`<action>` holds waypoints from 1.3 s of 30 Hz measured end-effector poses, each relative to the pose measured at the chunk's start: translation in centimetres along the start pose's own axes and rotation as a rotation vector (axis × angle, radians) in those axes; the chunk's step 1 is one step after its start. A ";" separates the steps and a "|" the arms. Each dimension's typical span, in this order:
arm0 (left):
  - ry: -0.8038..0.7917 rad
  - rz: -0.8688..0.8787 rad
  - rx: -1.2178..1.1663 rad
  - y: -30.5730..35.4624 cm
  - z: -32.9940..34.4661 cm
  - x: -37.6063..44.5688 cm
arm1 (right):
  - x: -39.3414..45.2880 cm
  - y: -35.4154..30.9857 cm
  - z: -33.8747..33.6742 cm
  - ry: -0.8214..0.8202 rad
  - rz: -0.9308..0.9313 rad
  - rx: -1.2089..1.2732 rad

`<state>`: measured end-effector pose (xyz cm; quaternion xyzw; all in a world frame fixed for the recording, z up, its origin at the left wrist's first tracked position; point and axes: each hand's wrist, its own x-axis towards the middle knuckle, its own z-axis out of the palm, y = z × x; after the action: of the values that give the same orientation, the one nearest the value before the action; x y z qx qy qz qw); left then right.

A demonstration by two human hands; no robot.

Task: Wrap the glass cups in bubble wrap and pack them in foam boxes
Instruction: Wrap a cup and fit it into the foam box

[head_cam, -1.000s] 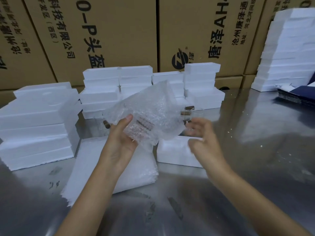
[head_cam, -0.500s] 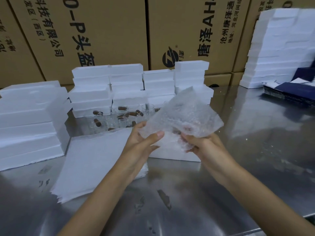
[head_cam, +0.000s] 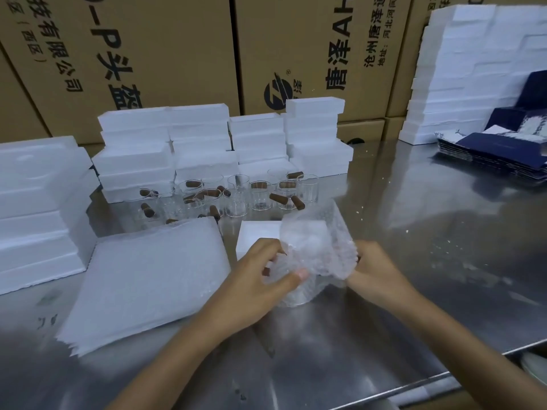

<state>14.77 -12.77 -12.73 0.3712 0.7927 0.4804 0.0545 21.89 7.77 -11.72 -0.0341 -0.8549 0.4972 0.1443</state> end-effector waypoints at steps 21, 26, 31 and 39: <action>0.203 0.344 0.301 -0.3 0.4 -0.3 | -0.7 0.7 5.1 0.153 -0.531 -0.351; 0.078 0.301 0.498 -0.9 -0.2 -0.6 | -1.2 1.0 5.0 0.328 -0.681 -0.363; 0.028 0.326 0.519 -0.5 0.4 -0.8 | -1.2 1.2 5.3 0.189 -0.614 -0.459; 0.029 0.278 0.552 -0.8 1.2 -1.4 | -1.2 1.1 5.1 0.250 -0.631 -0.405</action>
<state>15.87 -12.98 -14.34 0.4700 0.8356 0.2549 -0.1260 21.47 3.79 -15.24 0.1422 -0.8799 0.2419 0.3836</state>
